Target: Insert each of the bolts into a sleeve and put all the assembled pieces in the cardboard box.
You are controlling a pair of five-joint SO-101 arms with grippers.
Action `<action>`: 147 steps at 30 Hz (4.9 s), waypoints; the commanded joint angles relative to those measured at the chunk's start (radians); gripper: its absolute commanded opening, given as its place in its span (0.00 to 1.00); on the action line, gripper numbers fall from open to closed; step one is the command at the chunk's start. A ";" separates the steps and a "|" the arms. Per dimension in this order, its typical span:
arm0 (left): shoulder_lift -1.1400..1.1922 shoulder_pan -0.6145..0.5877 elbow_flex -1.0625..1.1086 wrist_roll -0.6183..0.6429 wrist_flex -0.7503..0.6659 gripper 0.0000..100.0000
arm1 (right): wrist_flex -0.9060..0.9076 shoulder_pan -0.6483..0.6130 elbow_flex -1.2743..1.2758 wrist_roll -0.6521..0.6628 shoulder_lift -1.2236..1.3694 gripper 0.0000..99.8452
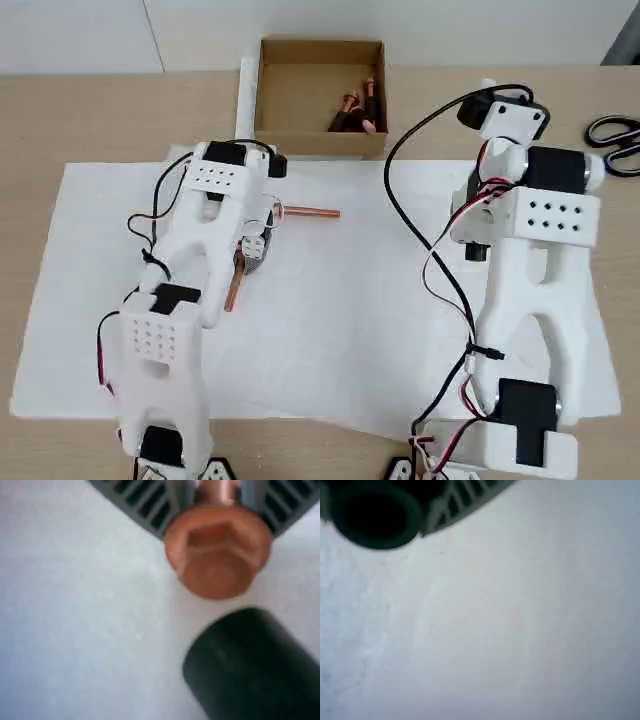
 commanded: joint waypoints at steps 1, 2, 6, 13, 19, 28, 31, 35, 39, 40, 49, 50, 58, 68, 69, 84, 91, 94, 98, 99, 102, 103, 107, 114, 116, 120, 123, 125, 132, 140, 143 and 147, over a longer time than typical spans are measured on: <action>-0.063 -0.011 -0.012 -0.009 -0.028 0.01 | 0.004 -0.008 -0.005 -0.009 -0.050 0.00; -0.081 -0.011 -0.012 -0.009 -0.028 0.01 | 0.004 -0.008 -0.005 -0.009 -0.050 0.00; -0.129 -0.011 -0.012 -0.009 -0.028 0.01 | 0.002 -0.008 -0.005 -0.009 -0.048 0.00; -0.140 -0.012 -0.007 -0.018 -0.028 0.11 | -0.001 -0.008 -0.005 -0.009 -0.048 0.00; -0.133 -0.018 -0.005 -0.020 -0.046 0.12 | -0.001 -0.008 -0.005 -0.009 -0.048 0.00; -0.132 -0.018 -0.004 -0.020 -0.061 0.12 | -0.001 -0.007 -0.005 -0.009 -0.048 0.00; -0.130 -0.018 -0.001 -0.021 -0.061 0.12 | -0.001 -0.007 -0.005 -0.009 -0.048 0.00; -0.130 -0.018 0.064 -0.023 -0.107 0.12 | -0.001 -0.007 -0.005 -0.009 -0.048 0.00; -0.132 -0.021 0.147 -0.020 -0.164 0.12 | -0.001 -0.005 -0.005 -0.009 -0.048 0.00; -0.133 -0.028 0.153 -0.018 -0.169 0.12 | -0.001 -0.005 -0.005 -0.009 -0.048 0.00; -0.133 -0.051 0.151 -0.017 -0.169 0.09 | -0.001 -0.005 -0.005 -0.009 -0.048 0.00; -0.135 -0.049 0.151 -0.015 -0.169 0.06 | -0.001 -0.005 -0.005 -0.009 -0.048 0.00; -0.143 -0.048 0.151 -0.014 -0.163 0.01 | -0.001 -0.005 -0.005 -0.009 -0.048 0.00; -0.143 0.071 0.016 0.021 -0.044 0.01 | -0.001 -0.007 -0.005 -0.009 -0.048 0.00; -0.143 0.084 -0.016 0.021 -0.020 0.01 | -0.001 -0.007 -0.005 -0.009 -0.048 0.00; -0.310 0.114 -0.125 0.031 0.025 0.01 | -0.030 -0.246 -0.005 -0.009 -0.082 0.01; -0.537 0.063 0.008 -0.005 0.023 0.01 | -0.180 -0.274 0.144 -0.009 -0.390 0.01; -0.588 0.011 0.031 -0.006 0.023 0.01 | -0.334 -0.271 0.370 -0.006 -0.599 0.01; -0.666 -0.018 0.035 -0.003 0.023 0.01 | -0.601 -0.272 0.715 -0.008 -0.858 0.00; -0.681 -0.017 0.042 -0.003 0.023 0.01 | -0.656 -0.271 0.792 -0.008 -0.900 0.00; -0.721 0.011 0.082 -0.002 0.021 0.01 | -0.788 -0.240 0.970 -0.002 -0.981 0.00; -0.730 0.018 0.094 -0.002 0.021 0.01 | -0.811 -0.232 1.013 -0.002 -1.000 0.00; -0.752 0.034 0.116 0.020 -0.005 0.01 | -0.822 -0.232 1.115 -0.011 -1.066 0.00; -0.763 0.107 0.111 0.241 -0.089 0.01 | -0.823 -0.249 1.238 -0.074 -1.257 0.00; -0.763 0.141 0.111 0.290 -0.112 0.01 | -0.823 -0.266 1.295 -0.078 -1.337 0.00; -0.763 0.222 0.111 0.334 -0.178 0.01 | -0.891 -0.302 1.452 -0.075 -1.526 0.00; -0.763 0.267 0.113 0.333 -0.230 0.01 | -0.941 -0.338 1.577 -0.075 -1.679 0.00; -0.763 0.287 0.111 0.334 -0.270 0.01 | -0.943 -0.380 1.631 -0.075 -1.732 0.00; -0.916 0.316 0.030 0.328 -0.416 0.01 | -0.941 -0.410 1.651 -0.081 -1.712 0.00; -1.209 0.295 0.271 0.318 -0.333 0.01 | -0.941 -0.409 1.688 -0.189 -1.715 0.00; -1.290 0.252 0.501 0.334 -0.473 0.01 | -0.949 -0.409 1.689 -0.229 -1.715 0.00; -1.382 0.245 0.845 0.315 -0.806 0.01 | -0.951 -0.409 1.702 -0.230 -1.715 0.00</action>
